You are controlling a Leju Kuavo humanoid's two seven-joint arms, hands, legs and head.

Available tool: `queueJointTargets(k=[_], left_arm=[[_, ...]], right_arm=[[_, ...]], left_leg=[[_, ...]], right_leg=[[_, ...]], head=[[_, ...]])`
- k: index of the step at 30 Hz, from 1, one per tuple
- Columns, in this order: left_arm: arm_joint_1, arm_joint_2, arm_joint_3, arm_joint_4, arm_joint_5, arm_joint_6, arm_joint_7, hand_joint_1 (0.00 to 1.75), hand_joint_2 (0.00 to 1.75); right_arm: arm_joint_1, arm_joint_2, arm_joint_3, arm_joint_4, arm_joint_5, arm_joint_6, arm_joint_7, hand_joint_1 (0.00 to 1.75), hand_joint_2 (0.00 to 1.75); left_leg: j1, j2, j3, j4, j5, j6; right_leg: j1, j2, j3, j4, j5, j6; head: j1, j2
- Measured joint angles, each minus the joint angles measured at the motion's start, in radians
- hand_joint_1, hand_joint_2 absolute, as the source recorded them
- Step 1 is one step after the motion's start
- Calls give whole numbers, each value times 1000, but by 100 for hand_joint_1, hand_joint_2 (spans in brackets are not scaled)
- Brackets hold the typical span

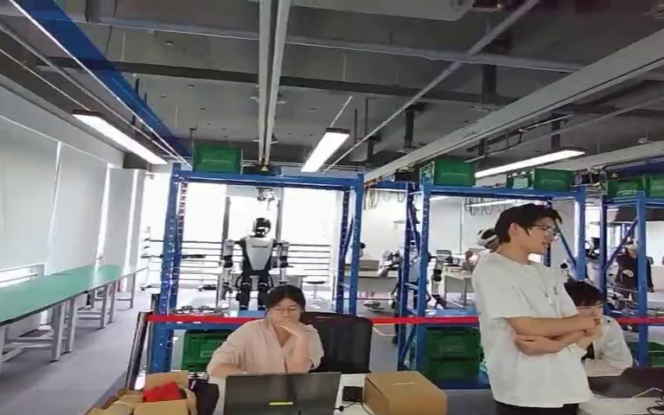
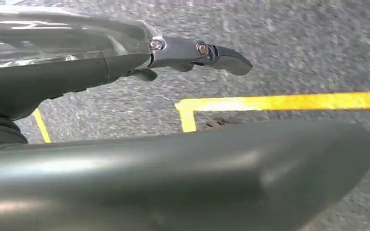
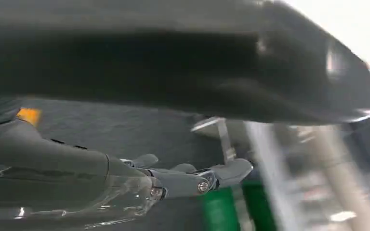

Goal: Take the parts from the cabinet and place them on the table.

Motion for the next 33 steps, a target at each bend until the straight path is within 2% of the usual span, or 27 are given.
queueJointTargets(k=[1, 2, 3, 5, 6, 7, 8, 9, 10, 11, 12, 13, 15, 17, 18, 20, 21, 22, 23, 24, 25, 26, 27, 29, 30, 32, 33], left_arm=[[-1, -2, 0, 0, 0, 0, 0, 0, 0], [-3, -2, 0, -1, 0, 2, 0, 0, 0], [-2, -2, 1, -1, 0, 2, -2, 0, 0], [-1, -1, 4, -2, 0, 2, -2, 0, 0], [1, 1, 6, -3, -1, 2, -2, 0, 0], [4, 2, 6, -3, -3, 1, -2, 0, 0], [3, 2, 6, -3, -6, -1, -3, 0, 0], [0, 2, 6, -3, -11, -3, -5, 0, 0], [-3, 3, 6, -3, -12, -4, -6, 0, 0], [-4, 5, 6, -3, -13, -4, -6, 0, 0], [-5, 6, 6, -3, -16, -4, -6, 0, 0], [-5, 8, 6, -3, -20, -4, -8, 0, 0], [-7, 11, 6, -3, -25, -5, -8, 0, 0], [-10, 11, 5, -3, -30, -5, -11, 0, 0], [-11, 11, 5, -3, -31, -5, -11, 0, 0], [-12, 11, 4, -3, -35, -6, -10, 0, 0], [-9, 11, 4, -3, -38, -6, -7, 0, 0], [-10, 10, 4, -3, -41, -6, -3, 0, 0], [-11, 10, 3, -3, -42, -5, -2, 0, 0], [-11, 10, 3, -3, -44, -5, -1, 0, 0], [-11, 10, 3, -3, -45, -5, 3, 0, 0], [-12, 10, 3, -3, -45, -5, 4, 0, 0], [-12, 10, 3, -3, -45, -5, 5, 0, 0], [-14, 10, 2, -3, -47, -6, 5, 0, 0], [-15, 10, 0, -3, -49, -7, 5, 0, 0], [-18, 8, -2, -3, -53, -10, 4, 0, 0], [-18, 8, -3, -3, -53, -11, 4, 0, 0]], right_arm=[[-15, 0, -11, 28, 4, -8, 0, 0, 0], [-30, 0, -26, 66, 10, -23, 0, 0, 0], [-49, 0, -39, 106, 25, -44, 1, 0, 0], [-75, 0, -58, 176, 43, -74, 2, 0, 0], [-87, 0, -66, 209, 53, -88, 5, 0, 0], [-103, 1, -74, 258, 69, -109, 10, 0, 0], [-115, 1, -79, 298, 88, -131, 10, 0, 0], [-126, 0, -85, 341, 114, -168, 15, 0, 0], [-136, 0, -90, 390, 138, -205, 19, 0, 0], [-143, -1, -94, 428, 152, -227, 23, 0, 0], [-151, -2, -97, 460, 165, -248, 30, 0, 0], [-161, -3, -98, 496, 182, -275, 37, 0, 0], [-175, -7, -99, 569, 228, -358, 74, 0, 0], [-181, -12, -100, 625, 258, -428, 121, 0, 0], [-183, -12, -100, 651, 269, -452, 151, 0, 0], [-180, -12, -104, 702, 283, -490, 204, 0, 0], [-173, -13, -107, 722, 298, -516, 232, 0, 0], [-170, -13, -107, 744, 315, -546, 267, 0, 0], [-162, -11, -106, 758, 324, -564, 291, 0, 0], [-160, -10, -107, 770, 331, -581, 332, 0, 0], [-162, -9, -106, 780, 335, -590, 368, 0, 0], [-162, -7, -107, 792, 338, -597, 412, 0, 0], [-162, -4, -107, 800, 338, -601, 453, 0, 0], [-160, 2, -110, 810, 343, -606, 525, 0, 0], [-162, 6, -111, 815, 346, -609, 564, 0, 0], [-163, 8, -114, 817, 347, -610, 610, 0, 0], [-164, 10, -115, 819, 348, -609, 632, 0, 0]], left_leg=[[3, -2, -6, 0, 9, -1], [-3, -5, -9, 1, 16, -5], [2, -9, -13, -1, 29, -11], [9, -19, -24, -4, 48, -24], [9, -18, -33, 2, 39, -28], [8, -11, -43, 16, -2, -29], [10, -7, -58, 62, -64, -29], [11, -6, -73, 132, -128, -32], [11, -5, -87, 208, -173, -36], [11, -4, -96, 276, -187, -40], [12, -4, -88, 308, -165, -44], [14, -3, -67, 300, -123, -46], [18, -2, 24, 188, -57, -52], [21, -3, 146, 9, -105, -53], [19, -4, 153, -12, -128, -39], [13, -4, 142, -5, -122, -28], [19, 1, 131, -8, -111, -14], [20, 10, 123, -7, -100, -3], [19, 11, 111, -7, -88, 3], [18, 13, 96, -6, -76, 5], [16, 17, 84, -6, -65, 7], [13, 21, 66, -4, -53, 7], [12, 24, 50, -2, -42, 7], [9, 26, 19, 1, -21, 5], [8, 26, 5, 2, -9, 3], [5, 25, -5, 3, 7, -4], [4, 25, -7, 4, 15, -9]], right_leg=[[8, 47, 76, -102, -10, -20], [17, 51, 122, -185, -25, -33], [17, 44, 133, -205, -32, -25], [24, 35, 125, -208, -20, -31], [13, 26, 115, -224, 0, -39], [15, 19, 103, -223, 11, -43], [15, 16, 87, -219, 21, -50], [15, 9, 70, -214, 29, -48], [16, 0, 52, -207, 38, -48], [16, -6, 31, -199, 47, -47], [16, -11, 10, -189, 55, -44], [14, -15, -12, -178, 62, -41], [9, -17, -56, -149, 72, -31], [13, -18, -89, -110, 77, -22], [13, -18, -97, -106, 85, -14], [11, -17, -103, -106, 104, -3], [10, -12, -106, -105, 111, 3], [7, -14, -113, -95, 76, 10], [3, -15, -124, -55, 11, 16], [-1, -15, -138, 10, -58, 21], [-3, -16, -149, 76, -103, 25], [-5, -16, -159, 150, -128, 29], [-7, -16, -154, 189, -116, 30], [-7, -16, -93, 145, -45, 29], [-7, -15, -30, 63, -14, 23], [4, -13, 126, -140, -28, 1], [7, -15, 161, -207, -39, -6]], head=[[1, 1], [0, 0], [1, 0], [0, 0], [0, 0], [0, 1], [0, 1], [0, 0], [0, 0], [0, 0], [0, 0], [0, 0], [0, 0], [0, 0], [0, 0], [0, 0], [0, 0], [0, 0], [0, 1], [-1, 0], [-1, 0], [-1, 0], [-1, 0], [-1, 0], [-1, 0], [0, 1], [0, 0]])
